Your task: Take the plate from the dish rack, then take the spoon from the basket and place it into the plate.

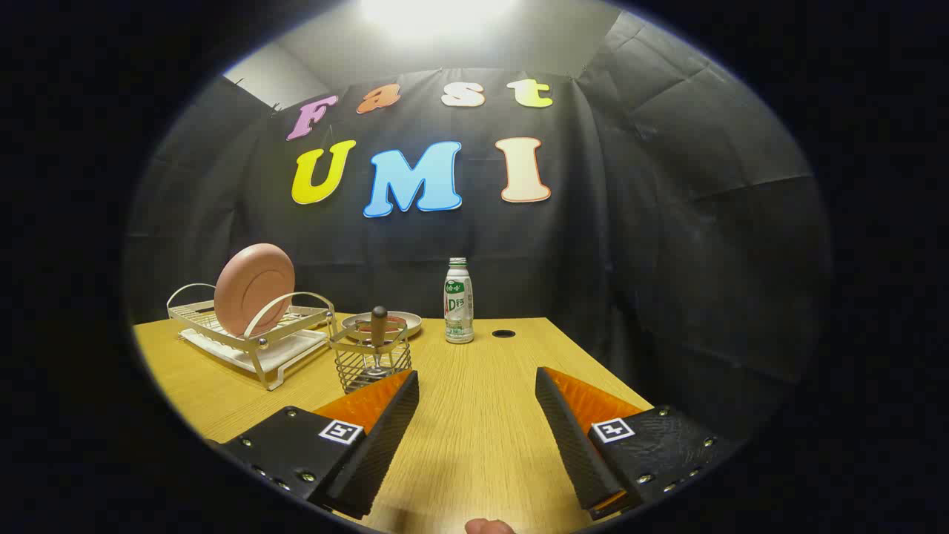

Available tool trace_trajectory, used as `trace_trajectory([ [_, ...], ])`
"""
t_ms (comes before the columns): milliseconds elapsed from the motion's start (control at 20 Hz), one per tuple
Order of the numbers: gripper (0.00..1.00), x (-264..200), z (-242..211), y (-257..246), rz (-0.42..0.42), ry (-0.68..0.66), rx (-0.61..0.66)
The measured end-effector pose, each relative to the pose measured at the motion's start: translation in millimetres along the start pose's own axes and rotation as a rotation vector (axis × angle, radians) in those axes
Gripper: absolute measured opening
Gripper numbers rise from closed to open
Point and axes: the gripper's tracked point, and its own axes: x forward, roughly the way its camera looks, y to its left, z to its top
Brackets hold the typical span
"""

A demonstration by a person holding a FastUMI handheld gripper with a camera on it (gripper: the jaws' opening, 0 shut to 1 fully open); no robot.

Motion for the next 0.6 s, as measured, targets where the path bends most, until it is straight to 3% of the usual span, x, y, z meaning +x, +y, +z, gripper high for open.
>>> trace_trajectory([
  [350,0.96,65,5,-17,-0.054,0.021,0.058],
  [600,0.97,69,58,-17,-0.053,-0.024,0.016],
])
